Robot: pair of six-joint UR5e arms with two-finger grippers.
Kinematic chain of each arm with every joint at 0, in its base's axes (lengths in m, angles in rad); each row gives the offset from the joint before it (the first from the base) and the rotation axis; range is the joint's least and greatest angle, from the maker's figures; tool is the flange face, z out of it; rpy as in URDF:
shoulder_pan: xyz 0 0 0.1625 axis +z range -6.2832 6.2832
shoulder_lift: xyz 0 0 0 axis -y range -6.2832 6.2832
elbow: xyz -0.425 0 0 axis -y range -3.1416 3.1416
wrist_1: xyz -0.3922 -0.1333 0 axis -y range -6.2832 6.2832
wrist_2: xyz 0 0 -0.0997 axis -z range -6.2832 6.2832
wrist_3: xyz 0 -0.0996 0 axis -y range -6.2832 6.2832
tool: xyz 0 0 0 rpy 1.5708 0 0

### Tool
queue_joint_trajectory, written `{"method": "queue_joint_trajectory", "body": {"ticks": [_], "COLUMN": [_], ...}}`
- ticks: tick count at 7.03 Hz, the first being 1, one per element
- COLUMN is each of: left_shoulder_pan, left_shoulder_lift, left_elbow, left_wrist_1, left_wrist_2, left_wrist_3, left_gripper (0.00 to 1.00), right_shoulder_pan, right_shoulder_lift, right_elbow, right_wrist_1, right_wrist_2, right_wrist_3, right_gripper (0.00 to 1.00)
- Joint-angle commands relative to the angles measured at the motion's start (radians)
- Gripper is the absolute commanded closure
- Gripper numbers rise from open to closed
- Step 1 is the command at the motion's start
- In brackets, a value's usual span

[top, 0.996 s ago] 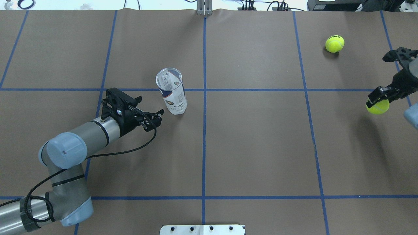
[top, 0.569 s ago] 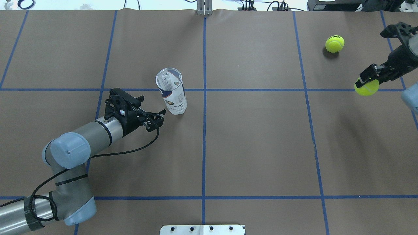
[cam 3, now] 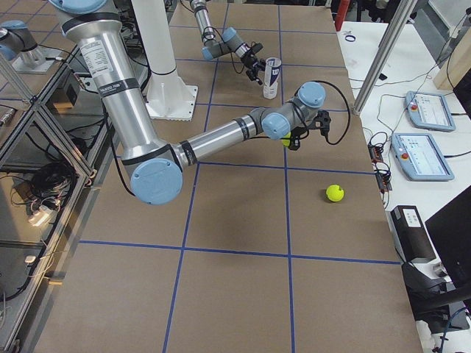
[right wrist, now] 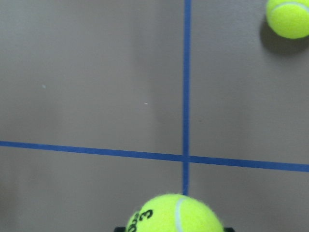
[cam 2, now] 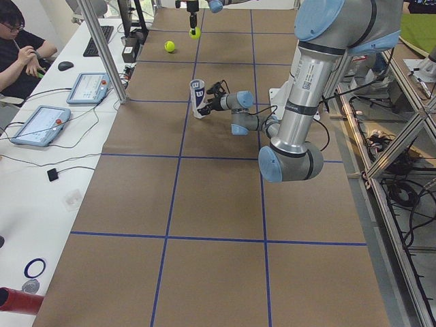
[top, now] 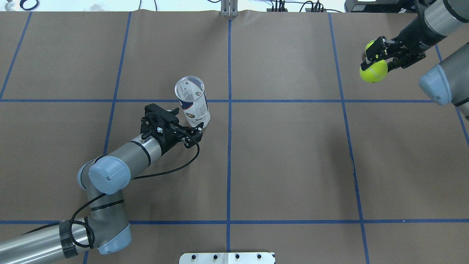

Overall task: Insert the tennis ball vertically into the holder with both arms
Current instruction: 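Lift the yellow ball with the right gripper and carry it toward the can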

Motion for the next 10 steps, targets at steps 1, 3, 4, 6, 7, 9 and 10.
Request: {"method": "queue_joint_trajectory", "body": {"ticks": [1, 3, 4, 6, 7, 9, 10], "left_shoulder_pan": [0.006, 0.006, 0.006, 0.006, 0.005, -0.002, -0.006], "left_shoulder_lift": [-0.013, -0.018, -0.021, -0.047, -0.062, -0.064, -0.065], "left_elbow": [0.022, 0.028, 0.028, 0.051, 0.068, 0.071, 0.071], "left_wrist_1": [-0.012, -0.012, -0.012, -0.011, -0.011, -0.011, -0.011], "left_wrist_2": [0.02, 0.021, 0.023, 0.041, 0.041, 0.041, 0.041], "left_wrist_3": [0.0, 0.0, 0.0, 0.002, 0.002, 0.002, 0.002], "left_gripper": [0.03, 0.03, 0.03, 0.03, 0.03, 0.03, 0.03], "right_shoulder_pan": [-0.02, -0.072, -0.089, -0.127, -0.138, -0.169, -0.199], "right_shoulder_lift": [0.017, 0.074, 0.097, 0.14, 0.16, 0.207, 0.251], "right_elbow": [0.036, 0.062, 0.085, 0.102, 0.111, 0.125, 0.125], "right_wrist_1": [0.0, 0.0, 0.002, 0.002, 0.002, 0.002, 0.002], "right_wrist_2": [0.0, -0.002, -0.003, -0.011, -0.014, -0.014, -0.035], "right_wrist_3": [0.063, 0.19, 0.262, 0.343, 0.384, 0.45, 0.505], "right_gripper": [1.0, 1.0, 1.0, 1.0, 1.0, 1.0, 1.0]}}
